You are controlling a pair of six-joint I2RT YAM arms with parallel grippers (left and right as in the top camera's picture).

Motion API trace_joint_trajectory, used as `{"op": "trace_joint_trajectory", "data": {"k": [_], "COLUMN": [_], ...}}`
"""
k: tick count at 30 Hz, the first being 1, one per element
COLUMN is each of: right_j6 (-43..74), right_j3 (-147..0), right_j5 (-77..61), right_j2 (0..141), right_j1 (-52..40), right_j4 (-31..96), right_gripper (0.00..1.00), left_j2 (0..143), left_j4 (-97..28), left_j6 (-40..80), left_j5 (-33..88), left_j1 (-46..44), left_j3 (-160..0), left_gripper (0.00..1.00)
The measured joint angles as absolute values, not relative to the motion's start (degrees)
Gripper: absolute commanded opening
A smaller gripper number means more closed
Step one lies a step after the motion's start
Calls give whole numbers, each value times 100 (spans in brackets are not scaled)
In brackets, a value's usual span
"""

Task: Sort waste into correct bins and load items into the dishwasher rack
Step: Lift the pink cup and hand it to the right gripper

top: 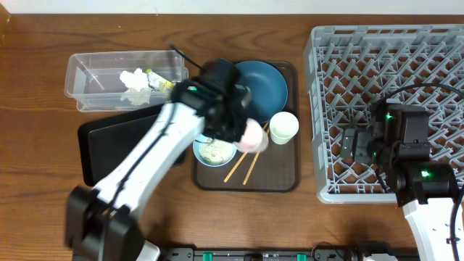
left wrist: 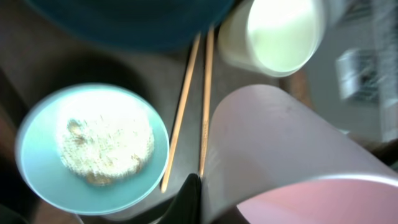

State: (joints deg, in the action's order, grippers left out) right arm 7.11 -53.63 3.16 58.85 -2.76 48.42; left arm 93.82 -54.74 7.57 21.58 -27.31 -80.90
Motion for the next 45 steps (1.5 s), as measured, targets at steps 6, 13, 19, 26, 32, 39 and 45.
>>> {"op": "trace_joint_trajectory", "data": {"k": [6,13,19,26,32,39,45], "right_j6": [1074,399,-519,-980,-1245,-1323,-1332], "right_j3": [-5367,-5369,-5369,-5369,-5369,-5369,-5369], "right_j5": [82,-2646,-4676,-5524,-6112,-7113,-7688], "right_j2": [6187,6943,7373,7708,7736,7741,7741], "right_j1": [-276,-276,-276,-276,-276,-276,-276], "right_j4": [4348,3721,3616,3092,2185,1269,849], "right_gripper": [99,99,99,99,99,99,99], "left_j2": [9290,9891,10405,10490,10490,10490,10490], "left_j4": [-4244,-3317,-2912,-2869,-2864,-2862,-2862], "left_j6": [862,1286,1509,1553,1573,1590,1616], "left_j5": [3859,5693,6997,7830,8197,8305,8377], "left_j1": [-2001,-1693,-1693,-1693,-1693,-1693,-1730], "left_j3": [-8088,-8088,-8086,-8086,-8086,-8086,-8086], "left_gripper": [6,6,6,6,6,6,6]}}
